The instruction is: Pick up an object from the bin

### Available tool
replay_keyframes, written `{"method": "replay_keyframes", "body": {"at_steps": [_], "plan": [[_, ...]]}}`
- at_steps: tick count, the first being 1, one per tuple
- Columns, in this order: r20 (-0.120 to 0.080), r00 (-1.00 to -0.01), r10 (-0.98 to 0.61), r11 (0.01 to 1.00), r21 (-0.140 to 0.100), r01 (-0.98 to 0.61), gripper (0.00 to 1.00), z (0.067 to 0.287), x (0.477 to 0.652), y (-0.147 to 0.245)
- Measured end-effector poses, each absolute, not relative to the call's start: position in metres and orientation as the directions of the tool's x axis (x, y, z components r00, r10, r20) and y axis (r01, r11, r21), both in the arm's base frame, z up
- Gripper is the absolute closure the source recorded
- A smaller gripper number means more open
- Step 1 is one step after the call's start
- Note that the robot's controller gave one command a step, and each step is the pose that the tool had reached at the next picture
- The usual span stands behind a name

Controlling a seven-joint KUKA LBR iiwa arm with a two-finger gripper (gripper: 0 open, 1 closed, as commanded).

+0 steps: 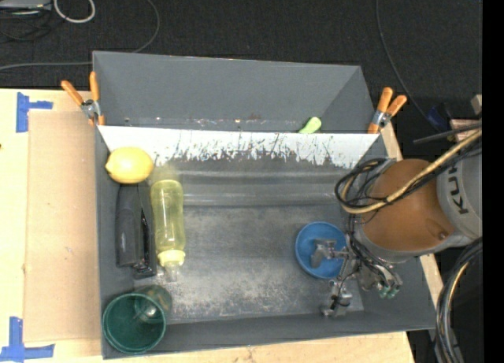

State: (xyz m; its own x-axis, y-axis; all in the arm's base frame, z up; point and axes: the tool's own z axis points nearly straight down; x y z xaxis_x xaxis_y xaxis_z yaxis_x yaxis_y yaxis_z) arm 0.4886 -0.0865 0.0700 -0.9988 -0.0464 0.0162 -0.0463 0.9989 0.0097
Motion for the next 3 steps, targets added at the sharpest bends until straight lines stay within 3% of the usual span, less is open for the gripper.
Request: {"method": "replay_keyframes", "body": {"at_steps": [1, 2, 3], "plan": [[0.005, -1.0, -0.016, 1.0, 0.008, -0.016, 0.0, 0.193, 0.532, -0.09], [0.021, -0.997, -0.075, 0.997, 0.012, -0.075, 0.0, 0.17, 0.501, -0.085], [-0.006, -0.982, -0.19, 0.982, 0.006, -0.19, 0.0, 0.159, 0.53, -0.078]]}}
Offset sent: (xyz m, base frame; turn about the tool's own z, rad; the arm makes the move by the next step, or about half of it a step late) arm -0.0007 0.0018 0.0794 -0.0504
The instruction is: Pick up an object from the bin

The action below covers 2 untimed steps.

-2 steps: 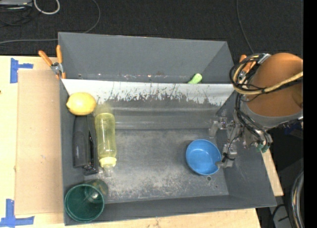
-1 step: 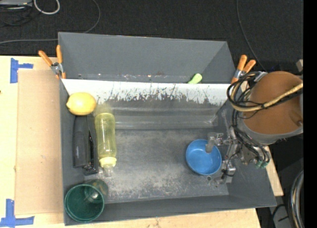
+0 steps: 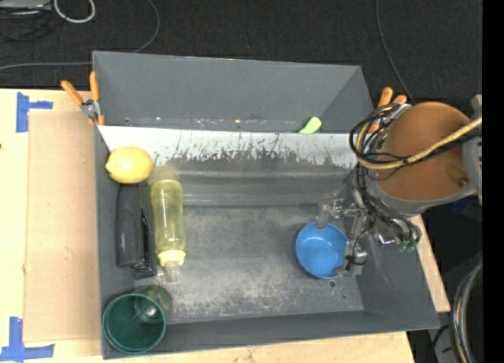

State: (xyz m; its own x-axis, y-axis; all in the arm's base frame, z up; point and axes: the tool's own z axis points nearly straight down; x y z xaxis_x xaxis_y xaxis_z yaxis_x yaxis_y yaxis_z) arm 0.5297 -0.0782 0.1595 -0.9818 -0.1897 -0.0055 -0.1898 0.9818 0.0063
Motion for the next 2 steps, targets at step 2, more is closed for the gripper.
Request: {"method": "replay_keyframes", "body": {"at_steps": [2], "plan": [[-0.008, -0.895, -0.446, 0.895, 0.004, -0.446, 0.0, 0.071, 0.482, -0.081]]}}
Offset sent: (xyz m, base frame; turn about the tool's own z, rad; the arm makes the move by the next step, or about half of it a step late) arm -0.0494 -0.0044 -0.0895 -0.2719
